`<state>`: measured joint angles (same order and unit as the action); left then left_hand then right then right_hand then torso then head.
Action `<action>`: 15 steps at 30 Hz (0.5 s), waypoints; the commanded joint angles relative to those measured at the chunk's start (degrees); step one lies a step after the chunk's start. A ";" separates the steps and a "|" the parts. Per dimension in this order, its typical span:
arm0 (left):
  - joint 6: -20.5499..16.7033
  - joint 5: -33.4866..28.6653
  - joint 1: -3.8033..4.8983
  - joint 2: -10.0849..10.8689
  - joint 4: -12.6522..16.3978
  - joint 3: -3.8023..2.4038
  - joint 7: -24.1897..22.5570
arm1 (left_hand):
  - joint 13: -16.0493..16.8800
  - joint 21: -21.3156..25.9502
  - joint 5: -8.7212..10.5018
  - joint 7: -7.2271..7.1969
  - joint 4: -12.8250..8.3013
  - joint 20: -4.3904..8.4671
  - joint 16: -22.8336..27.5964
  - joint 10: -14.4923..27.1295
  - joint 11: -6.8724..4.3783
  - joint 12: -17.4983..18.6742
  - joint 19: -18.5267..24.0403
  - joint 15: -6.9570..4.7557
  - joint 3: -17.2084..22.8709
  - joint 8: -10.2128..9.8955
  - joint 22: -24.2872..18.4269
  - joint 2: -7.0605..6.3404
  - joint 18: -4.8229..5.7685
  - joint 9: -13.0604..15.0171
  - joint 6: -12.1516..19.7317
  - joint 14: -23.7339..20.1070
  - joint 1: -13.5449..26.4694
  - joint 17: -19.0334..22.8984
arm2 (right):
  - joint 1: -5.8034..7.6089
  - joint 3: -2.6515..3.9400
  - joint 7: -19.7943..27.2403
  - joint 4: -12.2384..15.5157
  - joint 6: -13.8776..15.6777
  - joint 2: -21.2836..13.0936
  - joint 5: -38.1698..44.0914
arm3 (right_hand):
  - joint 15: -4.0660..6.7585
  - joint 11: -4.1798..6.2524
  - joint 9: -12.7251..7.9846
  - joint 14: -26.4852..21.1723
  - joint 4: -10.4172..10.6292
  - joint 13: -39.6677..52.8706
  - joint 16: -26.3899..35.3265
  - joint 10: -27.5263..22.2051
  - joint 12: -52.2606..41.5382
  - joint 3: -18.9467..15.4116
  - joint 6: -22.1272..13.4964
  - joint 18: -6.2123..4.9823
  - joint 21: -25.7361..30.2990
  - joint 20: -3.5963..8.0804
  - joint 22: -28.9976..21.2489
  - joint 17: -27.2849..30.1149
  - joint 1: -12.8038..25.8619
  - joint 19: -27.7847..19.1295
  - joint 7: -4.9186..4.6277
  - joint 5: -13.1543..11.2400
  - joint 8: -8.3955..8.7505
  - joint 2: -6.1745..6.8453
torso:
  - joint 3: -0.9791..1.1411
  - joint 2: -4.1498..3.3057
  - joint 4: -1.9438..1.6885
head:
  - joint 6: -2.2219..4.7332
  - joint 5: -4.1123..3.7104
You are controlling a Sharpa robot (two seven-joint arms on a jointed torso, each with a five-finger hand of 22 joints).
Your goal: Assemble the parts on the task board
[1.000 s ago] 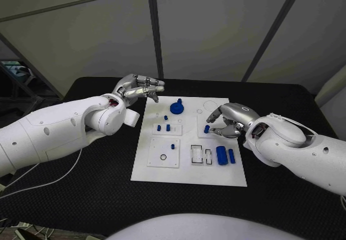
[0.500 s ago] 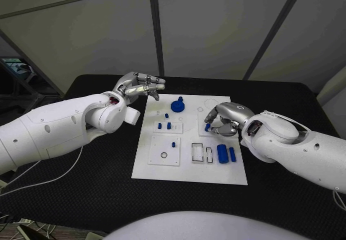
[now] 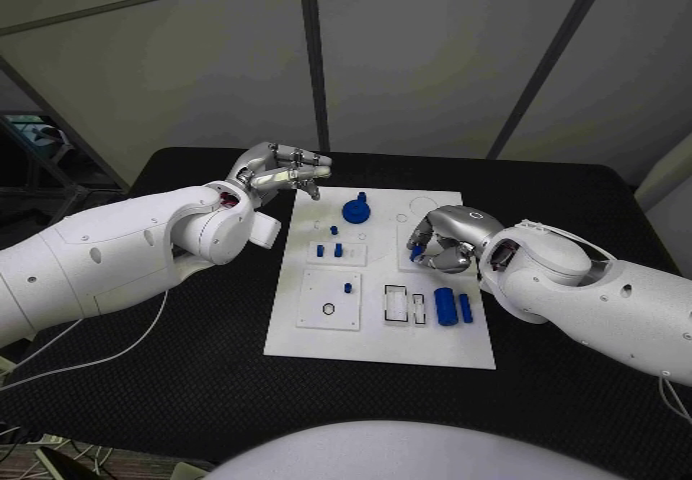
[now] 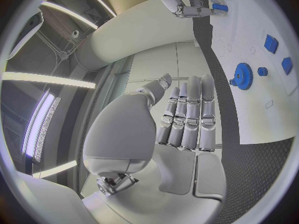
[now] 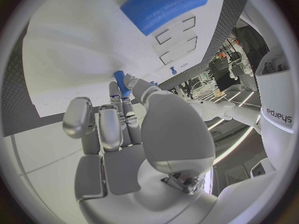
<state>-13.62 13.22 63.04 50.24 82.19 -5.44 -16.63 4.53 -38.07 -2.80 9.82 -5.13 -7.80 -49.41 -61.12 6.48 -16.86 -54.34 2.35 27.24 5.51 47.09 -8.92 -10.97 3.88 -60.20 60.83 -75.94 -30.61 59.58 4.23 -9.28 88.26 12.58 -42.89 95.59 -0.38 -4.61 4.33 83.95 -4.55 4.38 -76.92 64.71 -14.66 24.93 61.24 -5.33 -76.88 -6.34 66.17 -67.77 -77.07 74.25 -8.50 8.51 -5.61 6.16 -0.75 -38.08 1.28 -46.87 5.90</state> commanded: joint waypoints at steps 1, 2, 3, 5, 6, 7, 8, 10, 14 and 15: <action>0.61 -0.13 0.08 -0.03 0.09 -0.04 -0.63 | 0.10 0.14 0.07 0.24 0.01 -0.43 0.22 0.22 0.01 -0.27 0.07 0.08 -0.19 -0.27 -0.05 0.23 0.67 -0.01 0.04 -0.34 0.10 0.05 | 0.09 0.01 -0.28 -0.10 -1.84 0.17 0.61 | 0.48 0.22 0.10 2.15 0.05 0.15 -0.44 0.86 -0.17 0.40 0.91 0.19 -0.48 0.08 0.25 -0.11 -0.08 0.48 0.06 0.25 -0.38 -0.63 | 0.01 0.01 0.01 | -0.05 0.02; 0.61 -0.13 0.08 -0.03 0.10 -0.04 -0.63 | 0.10 0.14 0.07 0.24 0.01 -0.43 0.22 0.22 0.01 -0.27 0.07 0.08 -0.19 -0.27 -0.05 0.23 0.67 -0.01 0.04 -0.34 0.10 0.05 | 0.08 0.01 -0.36 -0.14 -1.97 0.21 0.70 | 0.55 0.30 0.13 2.16 0.05 0.19 -0.46 1.13 -0.18 0.42 1.16 0.22 -0.57 0.14 0.40 -0.13 -0.12 0.57 0.13 0.25 -0.47 -0.70 | 0.01 0.01 0.01 | -0.05 0.02; 0.61 -0.13 0.08 -0.03 0.11 -0.04 -0.63 | 0.10 0.14 0.07 0.24 0.01 -0.43 0.22 0.22 0.01 -0.27 0.07 0.08 -0.19 -0.27 -0.05 0.23 0.67 -0.01 0.04 -0.34 0.10 0.05 | 0.08 0.01 -0.45 -0.17 -2.06 0.23 0.78 | 0.61 0.37 0.15 2.17 0.04 0.23 -0.51 1.35 -0.18 0.43 1.37 0.24 -0.62 0.20 0.50 -0.18 -0.16 0.63 0.19 0.25 -0.54 -0.75 | 0.01 0.03 0.00 | -0.07 0.03; 0.60 -0.13 0.08 -0.01 0.10 -0.04 -0.63 | 0.10 0.14 0.07 0.24 0.01 -0.43 0.22 0.22 0.01 -0.27 0.07 0.08 -0.19 -0.27 -0.05 0.23 0.67 -0.01 0.04 -0.34 0.10 0.05 | 0.08 0.01 -0.64 -0.17 -1.99 0.23 1.03 | 0.80 0.60 0.26 2.19 0.01 0.39 -0.57 2.10 -0.30 0.45 2.13 0.27 -0.74 0.35 0.70 -0.22 -0.31 0.74 0.40 0.25 -0.88 -0.98 | 0.02 0.05 0.00 | -0.10 0.04; 0.59 -0.13 0.08 -0.01 0.10 -0.04 -0.63 | 0.10 0.14 0.07 0.24 0.01 -0.43 0.22 0.22 0.01 -0.27 0.07 0.08 -0.19 -0.27 -0.05 0.23 0.67 -0.01 0.04 -0.34 0.10 0.05 | 0.08 0.01 -0.68 -0.16 -1.88 0.23 1.09 | 0.87 0.69 0.30 2.19 -0.01 0.45 -0.59 2.35 -0.34 0.48 2.39 0.29 -0.81 0.41 0.82 -0.24 -0.40 0.82 0.47 0.27 -1.00 -1.11 | 0.03 0.05 0.02 | -0.11 0.06; 0.58 -0.13 0.08 0.01 0.09 -0.04 -0.63 | 0.10 0.14 0.07 0.24 0.01 -0.43 0.22 0.22 0.01 -0.27 0.07 0.08 -0.19 -0.27 -0.05 0.23 0.67 -0.01 0.04 -0.34 0.10 0.05 | 0.08 0.01 -0.72 -0.12 -1.57 0.21 1.18 | 0.95 0.80 0.34 2.21 -0.04 0.52 -0.63 2.63 -0.39 0.51 2.68 0.31 -0.87 0.48 0.91 -0.29 -0.51 0.87 0.55 0.24 -1.13 -1.28 | 0.04 0.04 0.04 | -0.13 0.07; 0.58 -0.13 0.08 0.02 0.10 -0.04 -0.63 | 0.10 0.14 0.07 0.24 0.01 -0.43 0.22 0.22 0.01 -0.27 0.07 0.08 -0.19 -0.27 -0.05 0.23 0.67 -0.01 0.04 -0.34 0.10 0.05 | 0.08 0.00 -0.71 -0.07 -1.06 0.18 1.25 | 1.04 0.90 0.39 2.21 -0.07 0.61 -0.65 2.93 -0.43 0.54 2.97 0.34 -0.97 0.56 1.08 -0.28 -0.64 0.97 0.64 0.21 -1.26 -1.46 | 0.04 0.04 0.06 | -0.12 0.06; 0.59 -0.13 0.08 0.04 0.11 -0.04 -0.64 | 0.10 0.14 0.07 0.24 0.01 -0.43 0.22 0.22 0.01 -0.27 0.07 0.08 -0.19 -0.27 -0.05 0.23 0.67 -0.01 0.04 -0.34 0.10 0.05 | 0.07 0.00 -0.55 0.16 0.77 0.07 1.48 | 1.27 1.15 0.48 2.24 -0.34 0.86 -0.74 3.64 -0.54 0.74 3.57 0.54 -1.51 0.79 2.02 -0.36 -1.18 1.57 0.83 -0.30 -1.53 -1.95 | 0.04 0.02 0.10 | -0.08 0.09; 0.70 -0.13 0.08 0.20 0.22 -0.04 -0.57 | 0.11 0.18 0.07 0.23 0.00 -0.43 0.21 0.23 0.00 -0.33 0.05 0.07 -0.19 -0.26 -0.06 0.34 0.66 0.00 0.03 -0.34 0.04 0.09 | 0.07 0.00 -0.20 0.71 3.79 -0.25 1.82 | 1.44 1.35 0.56 2.26 -0.56 1.13 -0.79 4.22 -0.58 0.90 4.14 0.73 -2.04 0.98 2.92 -0.37 -1.52 2.13 0.99 -1.12 -1.77 -2.25 | 0.00 0.01 0.20 | -0.05 0.06; 0.71 -0.13 0.08 0.26 0.26 -0.04 -0.54 | 0.12 0.18 0.07 0.23 0.00 -0.43 0.15 0.25 0.00 -0.37 -0.01 0.05 -0.22 -0.26 -0.07 0.40 0.64 0.00 0.03 -0.26 0.01 0.10 | 0.06 0.01 -0.11 0.91 4.43 -0.40 1.87 | 1.44 1.37 0.57 2.26 -0.56 1.15 -0.79 4.25 -0.58 0.90 4.18 0.74 -2.08 0.99 2.98 -0.36 -1.51 2.17 1.00 -1.15 -1.79 -2.26 | -0.06 0.01 0.25 | -0.03 0.08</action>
<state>-13.55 13.22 63.04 50.41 82.29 -5.44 -16.63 4.58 -38.07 -2.80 9.82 -5.13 -7.80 -49.42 -61.13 6.48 -16.86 -54.34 2.35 27.24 5.51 47.10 -8.95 -10.98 3.88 -60.20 60.83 -75.93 -30.57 59.55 4.21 -9.67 88.81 13.40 -43.17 96.52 0.64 -3.17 4.84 84.15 -5.16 5.36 -77.52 68.60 -14.95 25.50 65.06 -5.32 -78.67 -5.29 69.05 -68.10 -78.34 76.08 -7.40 7.64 -7.03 4.85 -0.72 -38.05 1.41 -46.95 5.98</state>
